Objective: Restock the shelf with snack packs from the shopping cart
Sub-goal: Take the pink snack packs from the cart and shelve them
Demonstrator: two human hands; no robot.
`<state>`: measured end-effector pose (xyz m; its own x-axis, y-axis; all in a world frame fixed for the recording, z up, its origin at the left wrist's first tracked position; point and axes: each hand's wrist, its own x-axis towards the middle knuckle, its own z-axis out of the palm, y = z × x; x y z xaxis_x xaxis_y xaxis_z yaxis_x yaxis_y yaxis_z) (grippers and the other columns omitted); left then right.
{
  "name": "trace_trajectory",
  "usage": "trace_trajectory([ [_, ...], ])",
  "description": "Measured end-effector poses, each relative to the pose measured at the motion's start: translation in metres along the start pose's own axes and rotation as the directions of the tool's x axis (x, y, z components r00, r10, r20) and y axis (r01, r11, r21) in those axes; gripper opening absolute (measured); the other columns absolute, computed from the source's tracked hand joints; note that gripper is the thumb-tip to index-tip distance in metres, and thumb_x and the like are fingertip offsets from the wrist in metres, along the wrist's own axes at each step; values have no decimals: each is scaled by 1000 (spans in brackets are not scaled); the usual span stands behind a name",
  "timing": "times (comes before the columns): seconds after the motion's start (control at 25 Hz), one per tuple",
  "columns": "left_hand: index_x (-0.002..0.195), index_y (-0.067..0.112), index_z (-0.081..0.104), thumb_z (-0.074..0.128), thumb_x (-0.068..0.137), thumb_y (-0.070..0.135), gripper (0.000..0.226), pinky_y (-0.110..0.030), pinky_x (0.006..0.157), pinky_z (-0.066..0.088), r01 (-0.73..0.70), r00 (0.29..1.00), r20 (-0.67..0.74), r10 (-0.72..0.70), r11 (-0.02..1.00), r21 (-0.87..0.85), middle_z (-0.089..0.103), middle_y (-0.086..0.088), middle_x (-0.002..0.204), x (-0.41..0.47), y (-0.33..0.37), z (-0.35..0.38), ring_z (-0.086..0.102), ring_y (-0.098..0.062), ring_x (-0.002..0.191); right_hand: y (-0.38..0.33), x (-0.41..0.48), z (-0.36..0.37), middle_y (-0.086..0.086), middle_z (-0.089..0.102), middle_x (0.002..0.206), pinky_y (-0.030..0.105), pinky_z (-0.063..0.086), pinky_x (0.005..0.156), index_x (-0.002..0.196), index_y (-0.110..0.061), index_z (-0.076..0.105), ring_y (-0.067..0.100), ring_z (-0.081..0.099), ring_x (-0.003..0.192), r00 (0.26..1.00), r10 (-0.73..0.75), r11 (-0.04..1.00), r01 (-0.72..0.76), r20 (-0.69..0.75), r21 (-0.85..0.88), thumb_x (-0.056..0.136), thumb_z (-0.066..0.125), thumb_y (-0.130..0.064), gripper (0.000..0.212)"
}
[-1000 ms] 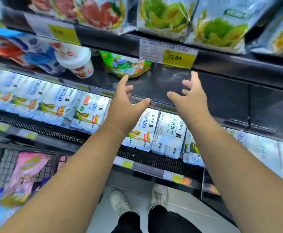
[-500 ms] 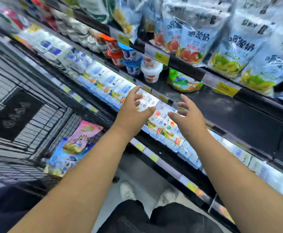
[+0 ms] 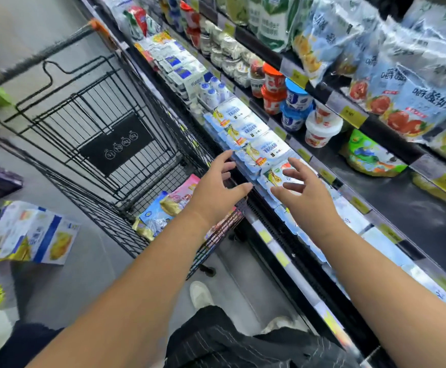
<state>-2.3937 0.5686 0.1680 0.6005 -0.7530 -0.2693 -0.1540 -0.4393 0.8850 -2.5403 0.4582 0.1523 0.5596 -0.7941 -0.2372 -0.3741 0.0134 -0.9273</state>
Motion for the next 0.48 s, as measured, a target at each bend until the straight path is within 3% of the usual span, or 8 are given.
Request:
trace_trajectory([
  [0.2, 148, 32, 33, 73, 88, 21, 73, -40, 107, 43, 51, 997, -53, -53, 998, -29, 50, 6, 138, 13, -24, -41, 47, -14, 129, -12, 10, 48, -4, 55, 128, 27, 45, 90, 143, -31, 43, 17, 58, 109, 996, -7, 1000, 8, 94, -15, 86, 73, -18, 66],
  [0.36, 150, 29, 31, 71, 90, 19, 72, -25, 96, 42, 67, 997, -22, -68, 997, -30, 48, 2, 141, 39, -46, -81, 45, -16, 131, -18, 28, 96, -5, 53, 125, 36, 49, 95, 147, -27, 41, 18, 56, 105, 992, 16, 1000, -12, 126, -29, 86, 74, -18, 70],
  [0.48, 148, 26, 34, 71, 90, 12, 70, -10, 74, 49, 105, 994, 43, -102, 992, -75, 46, -1, 141, 66, -60, -113, 44, -15, 126, -22, 45, 135, -4, 53, 127, 42, 49, 99, 147, -28, 39, 19, 57, 109, 994, 62, 998, -59, 95, -36, 85, 74, -18, 71],
])
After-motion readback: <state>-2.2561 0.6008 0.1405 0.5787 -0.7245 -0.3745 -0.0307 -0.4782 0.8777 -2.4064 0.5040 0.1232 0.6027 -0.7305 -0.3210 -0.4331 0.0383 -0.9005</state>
